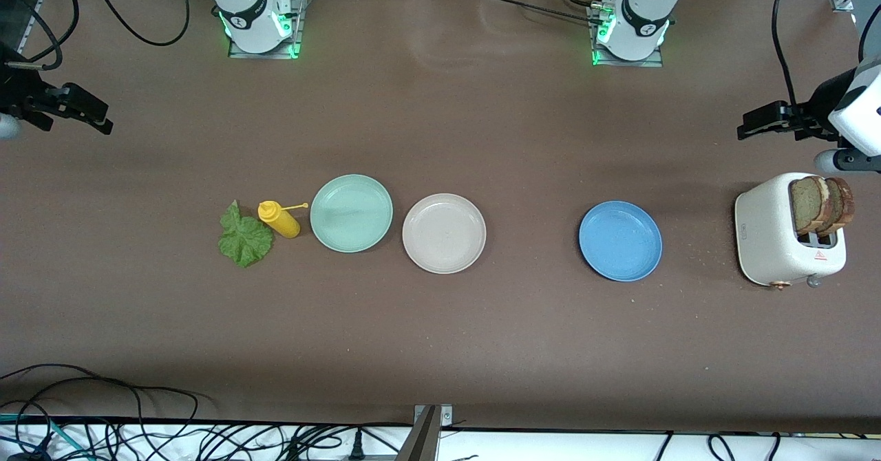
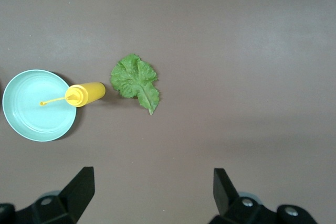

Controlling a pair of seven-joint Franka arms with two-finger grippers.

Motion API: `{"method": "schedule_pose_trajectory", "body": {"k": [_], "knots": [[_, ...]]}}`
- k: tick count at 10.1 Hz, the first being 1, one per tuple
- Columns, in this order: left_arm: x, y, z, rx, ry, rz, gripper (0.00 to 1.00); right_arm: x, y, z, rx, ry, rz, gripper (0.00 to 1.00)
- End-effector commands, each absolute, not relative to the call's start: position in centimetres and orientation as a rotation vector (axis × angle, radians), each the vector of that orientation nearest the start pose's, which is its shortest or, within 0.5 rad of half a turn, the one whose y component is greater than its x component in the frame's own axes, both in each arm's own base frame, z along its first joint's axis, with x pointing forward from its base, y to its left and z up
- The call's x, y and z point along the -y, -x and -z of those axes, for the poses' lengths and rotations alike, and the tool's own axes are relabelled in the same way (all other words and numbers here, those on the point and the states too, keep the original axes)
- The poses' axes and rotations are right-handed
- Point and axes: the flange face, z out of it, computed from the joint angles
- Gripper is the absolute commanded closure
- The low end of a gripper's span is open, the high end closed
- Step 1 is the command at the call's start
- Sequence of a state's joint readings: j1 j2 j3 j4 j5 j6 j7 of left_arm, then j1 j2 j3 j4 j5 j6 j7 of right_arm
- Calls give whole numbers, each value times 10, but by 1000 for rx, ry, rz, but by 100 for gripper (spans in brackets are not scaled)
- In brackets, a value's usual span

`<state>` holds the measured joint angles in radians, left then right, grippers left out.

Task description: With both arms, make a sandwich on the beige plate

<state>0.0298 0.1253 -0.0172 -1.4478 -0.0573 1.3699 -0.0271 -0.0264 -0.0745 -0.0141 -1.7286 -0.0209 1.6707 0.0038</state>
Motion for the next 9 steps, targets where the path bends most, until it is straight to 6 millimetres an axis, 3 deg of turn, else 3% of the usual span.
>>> {"method": "schedule_pose_trajectory", "body": {"k": [1,9], "knots": [[-3,-575,-602,26,3209,-290,0,25,-535,-605,-75,3157,24,0],[-4,-578,-603,29,3206,-253,0,22,-533,-604,-83,3156,5,0]]}}
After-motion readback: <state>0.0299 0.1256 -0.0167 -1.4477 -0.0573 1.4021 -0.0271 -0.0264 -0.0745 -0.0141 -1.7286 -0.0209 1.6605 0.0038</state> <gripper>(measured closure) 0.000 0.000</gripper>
